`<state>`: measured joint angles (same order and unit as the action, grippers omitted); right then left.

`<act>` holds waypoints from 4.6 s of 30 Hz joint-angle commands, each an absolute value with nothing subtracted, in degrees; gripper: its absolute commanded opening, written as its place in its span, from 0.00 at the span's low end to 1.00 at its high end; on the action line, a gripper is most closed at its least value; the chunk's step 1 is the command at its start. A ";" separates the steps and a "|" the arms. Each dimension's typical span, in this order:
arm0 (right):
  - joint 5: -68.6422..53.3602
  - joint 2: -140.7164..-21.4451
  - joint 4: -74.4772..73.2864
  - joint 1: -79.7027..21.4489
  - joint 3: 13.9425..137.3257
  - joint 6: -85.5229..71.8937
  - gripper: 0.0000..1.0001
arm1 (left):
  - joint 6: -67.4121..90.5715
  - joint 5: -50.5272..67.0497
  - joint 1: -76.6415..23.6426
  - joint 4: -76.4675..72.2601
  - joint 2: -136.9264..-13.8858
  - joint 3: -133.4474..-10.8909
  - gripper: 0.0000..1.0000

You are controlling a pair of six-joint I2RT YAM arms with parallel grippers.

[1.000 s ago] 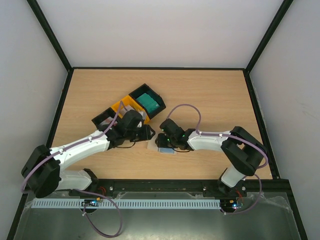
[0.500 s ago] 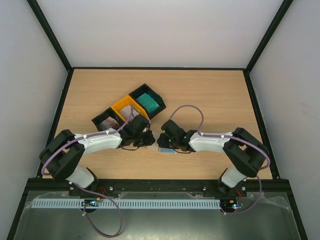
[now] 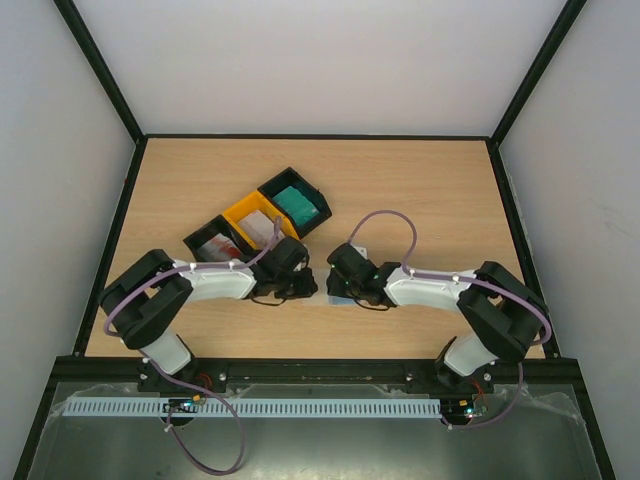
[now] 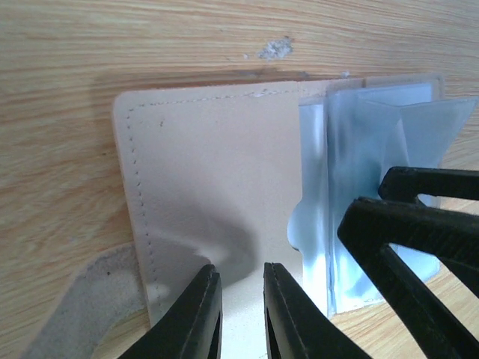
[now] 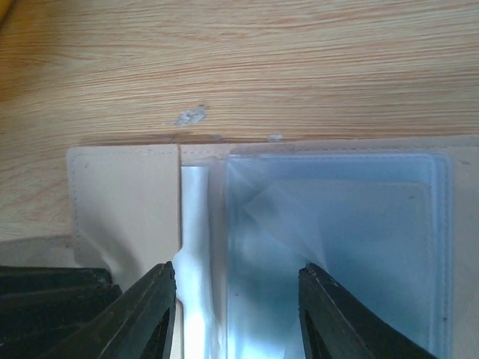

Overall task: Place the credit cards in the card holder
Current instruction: Open the card holder at the center of the board, then pick up the credit card from the storage box.

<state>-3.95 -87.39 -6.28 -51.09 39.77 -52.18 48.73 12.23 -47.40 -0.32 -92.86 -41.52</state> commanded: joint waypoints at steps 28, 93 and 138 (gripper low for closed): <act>9.26 -91.48 -16.21 -61.10 47.10 -48.32 0.57 | 54.93 12.71 -42.84 2.30 -69.42 -37.71 0.24; -10.47 -104.14 18.35 -51.57 51.07 -56.54 0.46 | 10.05 7.89 -24.61 36.72 -108.76 -75.71 0.19; -1.90 -92.55 12.94 -51.50 42.89 -57.56 0.46 | 9.81 14.87 -29.07 36.25 -99.32 -72.58 0.45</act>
<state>-4.16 -94.72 14.37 -51.70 44.40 -57.06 12.43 14.98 -28.49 35.14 -101.75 -70.48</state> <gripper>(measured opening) 0.457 0.425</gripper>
